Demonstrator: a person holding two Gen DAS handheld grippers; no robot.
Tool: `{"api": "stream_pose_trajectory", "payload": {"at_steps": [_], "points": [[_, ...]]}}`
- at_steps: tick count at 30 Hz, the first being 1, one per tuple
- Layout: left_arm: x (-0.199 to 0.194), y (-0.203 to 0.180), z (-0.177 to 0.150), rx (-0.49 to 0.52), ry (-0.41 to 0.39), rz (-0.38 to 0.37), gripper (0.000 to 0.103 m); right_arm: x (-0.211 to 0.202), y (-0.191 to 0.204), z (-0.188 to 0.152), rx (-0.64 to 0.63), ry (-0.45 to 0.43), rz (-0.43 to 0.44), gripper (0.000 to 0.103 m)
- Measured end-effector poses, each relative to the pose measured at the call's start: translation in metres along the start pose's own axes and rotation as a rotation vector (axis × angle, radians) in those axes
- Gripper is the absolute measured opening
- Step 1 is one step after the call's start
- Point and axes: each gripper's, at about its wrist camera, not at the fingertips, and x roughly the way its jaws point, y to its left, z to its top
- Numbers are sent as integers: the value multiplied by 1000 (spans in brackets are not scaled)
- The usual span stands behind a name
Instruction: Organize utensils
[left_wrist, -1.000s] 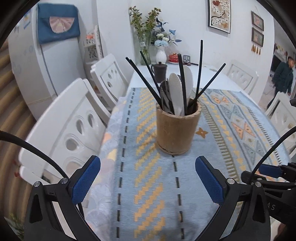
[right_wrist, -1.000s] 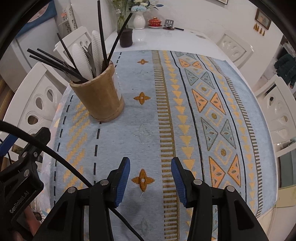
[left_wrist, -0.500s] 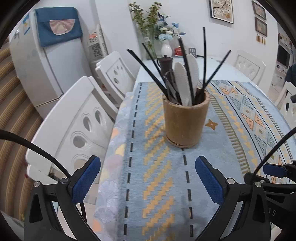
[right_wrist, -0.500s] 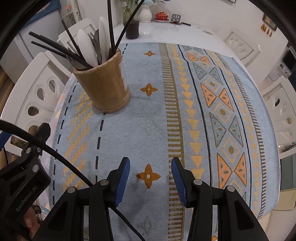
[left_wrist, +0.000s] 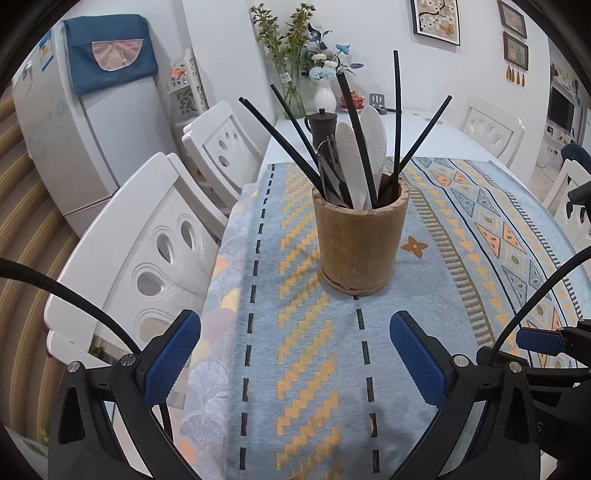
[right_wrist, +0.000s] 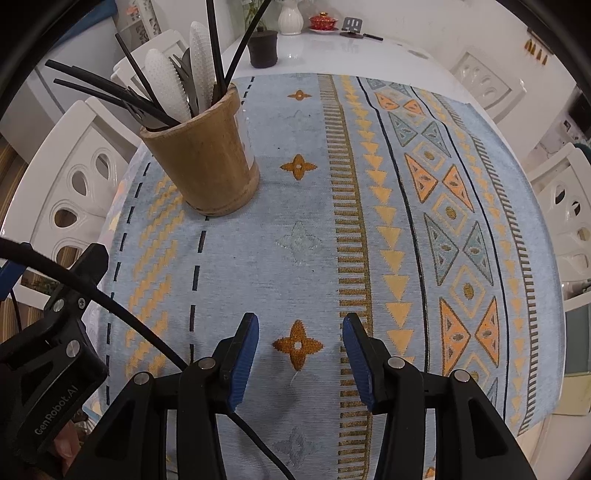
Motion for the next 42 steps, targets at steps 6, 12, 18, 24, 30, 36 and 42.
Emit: {"api": "stream_pose_trajectory", "payload": {"at_steps": [6, 12, 18, 24, 30, 36, 42], "points": [[1, -1, 4, -1, -9, 3, 103, -1, 5, 2, -15, -6, -4, 46], [5, -3, 9, 16, -10, 37, 103, -1, 3, 7, 1, -4, 11, 46], [4, -1, 17, 20, -35, 56, 103, -8, 6, 16, -1, -35, 11, 46], [8, 0, 23, 19, -39, 62, 103, -8, 7, 24, -5, -47, 19, 48], [16, -4, 30, 24, -37, 52, 103, -7, 4, 32, -5, -56, 13, 48], [23, -6, 30, 34, -21, 44, 103, -2, 1, 38, 1, -52, 8, 48], [26, -5, 30, 23, -4, 39, 103, 3, 0, 39, 4, -37, 11, 48]]}}
